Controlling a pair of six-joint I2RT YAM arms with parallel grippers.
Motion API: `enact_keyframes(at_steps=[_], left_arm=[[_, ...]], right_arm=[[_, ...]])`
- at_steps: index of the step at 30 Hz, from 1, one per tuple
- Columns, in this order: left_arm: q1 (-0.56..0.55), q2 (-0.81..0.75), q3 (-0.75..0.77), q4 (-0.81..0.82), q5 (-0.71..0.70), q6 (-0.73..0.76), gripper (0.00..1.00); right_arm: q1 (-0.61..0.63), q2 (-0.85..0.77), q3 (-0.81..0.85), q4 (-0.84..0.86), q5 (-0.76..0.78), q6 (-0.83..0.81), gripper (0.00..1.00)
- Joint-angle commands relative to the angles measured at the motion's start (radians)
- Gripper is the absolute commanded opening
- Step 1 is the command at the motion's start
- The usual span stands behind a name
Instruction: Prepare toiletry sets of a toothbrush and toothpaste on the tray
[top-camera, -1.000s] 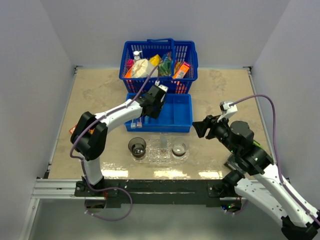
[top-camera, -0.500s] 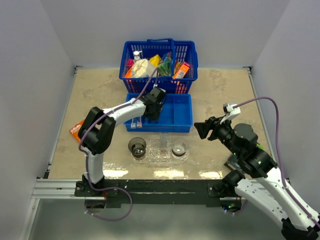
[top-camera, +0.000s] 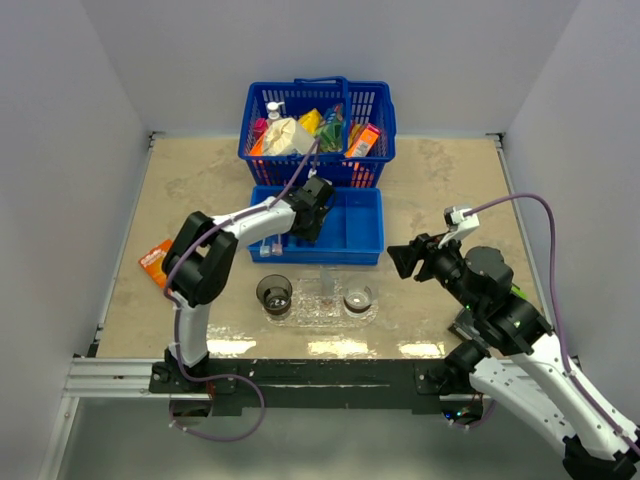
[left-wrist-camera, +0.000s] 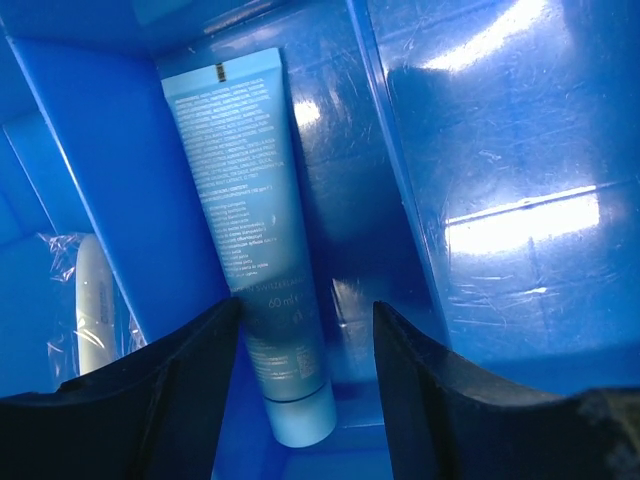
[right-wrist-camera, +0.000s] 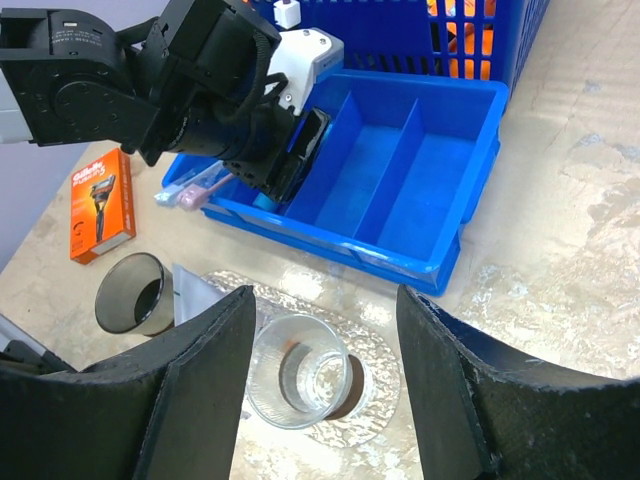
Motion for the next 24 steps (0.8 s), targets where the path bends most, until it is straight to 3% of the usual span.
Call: enact_keyframes(at_steps=[1, 9, 16, 24], left_arm=[[0.004, 0.064, -0.011, 0.004, 0.039, 0.015, 0.62], [0.007, 0.102, -0.02, 0.015, 0.109, 0.031, 0.55], [0.007, 0.038, -0.035, 0.053, 0.126, 0.024, 0.2], [0.007, -0.134, -0.06, 0.119, 0.077, 0.049, 0.02]], right_arm=[[-0.003, -0.005, -0.001, 0.027, 0.011, -0.002, 0.62], [-0.001, -0.005, 0.003, 0.024, 0.013, -0.003, 0.63], [-0.003, -0.012, 0.007, 0.012, 0.025, -0.003, 0.63], [-0.003, 0.002, 0.013, 0.012, 0.023, -0.003, 0.63]])
